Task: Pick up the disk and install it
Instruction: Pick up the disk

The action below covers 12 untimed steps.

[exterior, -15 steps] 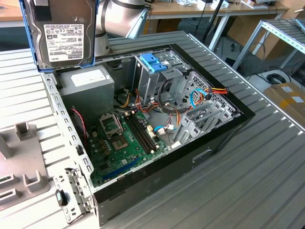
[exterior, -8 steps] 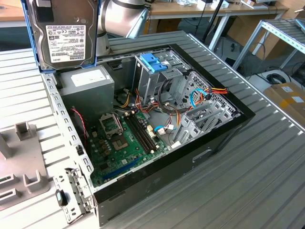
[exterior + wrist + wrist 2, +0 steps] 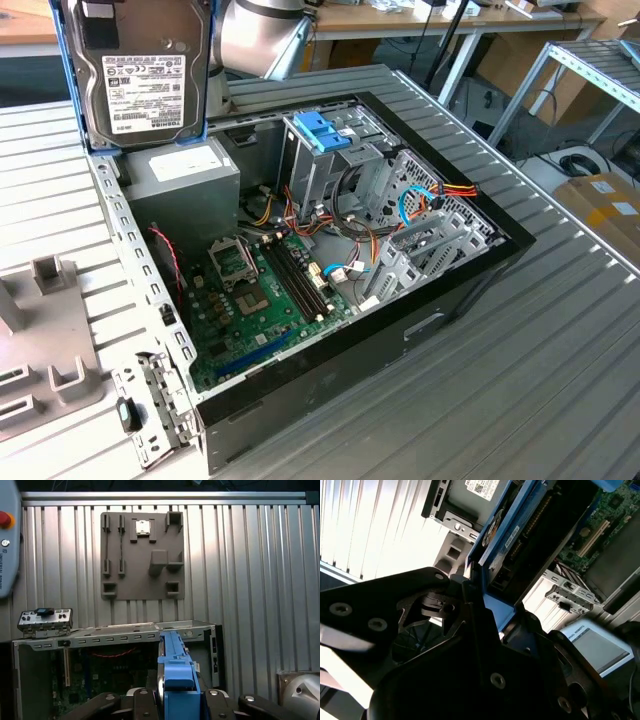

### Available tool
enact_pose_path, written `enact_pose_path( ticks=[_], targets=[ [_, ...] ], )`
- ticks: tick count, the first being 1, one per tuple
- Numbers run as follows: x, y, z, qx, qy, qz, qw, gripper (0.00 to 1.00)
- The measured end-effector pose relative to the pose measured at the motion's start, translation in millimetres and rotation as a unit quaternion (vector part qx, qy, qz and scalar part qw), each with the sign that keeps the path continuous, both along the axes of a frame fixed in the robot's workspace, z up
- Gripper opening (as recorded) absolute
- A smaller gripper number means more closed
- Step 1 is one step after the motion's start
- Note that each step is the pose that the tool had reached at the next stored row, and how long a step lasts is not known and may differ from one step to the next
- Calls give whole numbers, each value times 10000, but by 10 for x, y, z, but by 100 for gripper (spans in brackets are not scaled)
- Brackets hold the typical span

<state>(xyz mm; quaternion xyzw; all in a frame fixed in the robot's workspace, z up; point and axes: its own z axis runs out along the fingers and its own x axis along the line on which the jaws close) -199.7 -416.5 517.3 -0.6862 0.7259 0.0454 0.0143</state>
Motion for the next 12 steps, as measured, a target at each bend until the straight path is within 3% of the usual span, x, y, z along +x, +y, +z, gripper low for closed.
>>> enact_pose_path(
  ticks=[12],
  targets=[
    [29,-93,-2,-1,0,0,10000,37]
  ],
)
